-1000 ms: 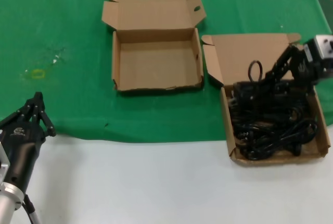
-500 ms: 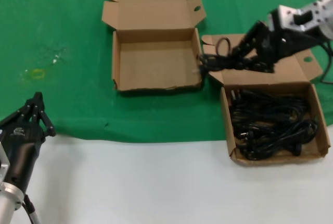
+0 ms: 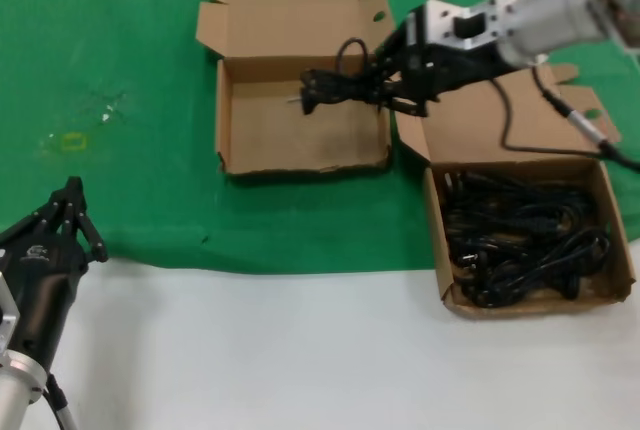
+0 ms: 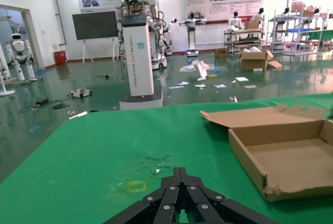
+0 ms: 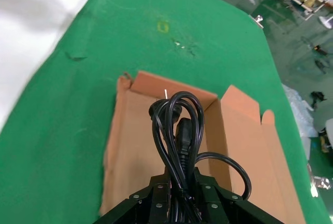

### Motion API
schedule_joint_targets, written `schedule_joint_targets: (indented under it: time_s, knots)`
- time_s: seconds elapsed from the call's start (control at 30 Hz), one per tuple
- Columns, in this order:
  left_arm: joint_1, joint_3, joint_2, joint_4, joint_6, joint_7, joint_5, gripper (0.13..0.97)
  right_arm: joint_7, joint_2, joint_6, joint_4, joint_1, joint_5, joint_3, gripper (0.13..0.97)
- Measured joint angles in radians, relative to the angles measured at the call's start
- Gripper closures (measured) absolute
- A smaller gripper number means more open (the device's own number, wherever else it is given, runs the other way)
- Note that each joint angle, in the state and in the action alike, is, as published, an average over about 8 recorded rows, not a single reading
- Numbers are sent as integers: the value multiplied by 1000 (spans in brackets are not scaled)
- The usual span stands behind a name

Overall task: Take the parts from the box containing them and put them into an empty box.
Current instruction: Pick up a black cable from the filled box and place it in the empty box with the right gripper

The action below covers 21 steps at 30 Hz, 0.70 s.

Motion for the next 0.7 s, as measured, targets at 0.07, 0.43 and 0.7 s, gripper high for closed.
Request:
schedule_joint_targets:
  time_s: [0.07, 0.43, 0.7]
  knots:
    - [0, 0, 0, 0, 0, 0, 0, 953, -14, -26, 36, -15, -5, 6, 9, 878]
    - [0, 0, 0, 0, 0, 0, 0, 953, -56, -118, 204, -12, -63, 96, -28, 878]
    - [0, 0, 0, 0, 0, 0, 0, 953, -29, -129, 302, 42, -109, 319, -268, 878]
